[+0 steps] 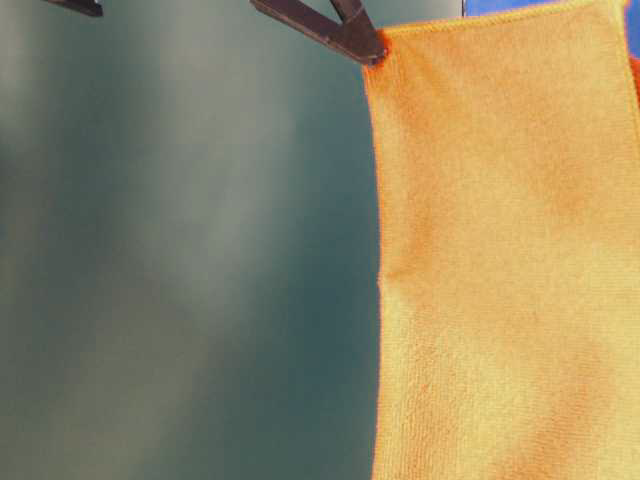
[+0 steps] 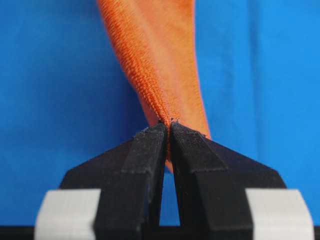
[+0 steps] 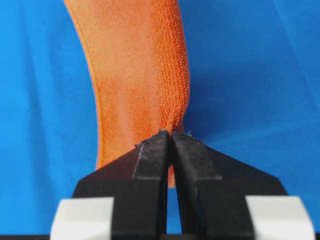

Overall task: Fold the orange towel.
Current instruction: 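Lift the towel and rotate it a quarter turn with both grippers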

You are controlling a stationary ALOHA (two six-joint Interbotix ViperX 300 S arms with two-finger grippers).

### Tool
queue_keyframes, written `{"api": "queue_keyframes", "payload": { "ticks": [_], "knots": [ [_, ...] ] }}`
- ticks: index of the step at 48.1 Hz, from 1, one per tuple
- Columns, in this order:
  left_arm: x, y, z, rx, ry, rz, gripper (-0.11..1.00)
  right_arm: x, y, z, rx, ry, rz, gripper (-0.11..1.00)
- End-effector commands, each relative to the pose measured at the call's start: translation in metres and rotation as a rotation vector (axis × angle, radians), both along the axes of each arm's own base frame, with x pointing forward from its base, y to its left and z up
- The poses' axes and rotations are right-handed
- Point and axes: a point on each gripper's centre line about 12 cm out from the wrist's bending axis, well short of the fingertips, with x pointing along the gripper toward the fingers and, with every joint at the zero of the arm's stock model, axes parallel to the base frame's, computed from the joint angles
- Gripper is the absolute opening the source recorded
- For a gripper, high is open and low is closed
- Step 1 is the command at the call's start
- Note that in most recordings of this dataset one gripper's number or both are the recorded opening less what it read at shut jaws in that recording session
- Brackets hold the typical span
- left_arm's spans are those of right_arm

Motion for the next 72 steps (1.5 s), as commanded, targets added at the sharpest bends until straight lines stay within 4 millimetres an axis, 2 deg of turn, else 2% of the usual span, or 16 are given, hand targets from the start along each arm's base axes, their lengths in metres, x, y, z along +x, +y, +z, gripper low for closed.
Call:
{"api": "queue_keyframes", "payload": {
  "ticks": [1, 11, 26, 32, 44, 52, 57, 72],
  "knots": [
    [0.007, -0.008, 0.006, -0.001, -0.049, -0.029, 0.02, 0.009, -0.009, 0.010, -0.017, -0.032, -0.019, 0.02],
    [0.027, -0.034, 0.006, -0.004, -0.130, -0.118, 0.02, 0.029, -0.050, 0.000, -0.057, 0.000, -0.103, 0.02],
    [0.090, -0.079, 0.009, 0.013, -0.173, -0.240, 0.02, 0.070, -0.114, 0.011, -0.181, 0.001, -0.165, 0.02],
    [0.111, -0.090, 0.012, 0.045, -0.182, -0.282, 0.02, 0.089, -0.129, 0.020, -0.219, -0.017, -0.169, 0.02],
    [0.133, -0.104, 0.017, 0.111, -0.211, -0.351, 0.02, 0.111, -0.140, 0.029, -0.263, -0.040, -0.156, 0.02],
    [0.143, -0.105, 0.022, 0.122, -0.241, -0.355, 0.02, 0.108, -0.142, 0.028, -0.261, -0.033, -0.164, 0.02],
    [0.156, -0.105, 0.023, 0.126, -0.275, -0.347, 0.02, 0.099, -0.145, 0.025, -0.257, -0.021, -0.179, 0.02],
    [0.214, -0.102, 0.025, 0.219, -0.336, -0.362, 0.02, 0.038, -0.156, 0.015, -0.232, 0.020, -0.272, 0.02]
  ]
}}
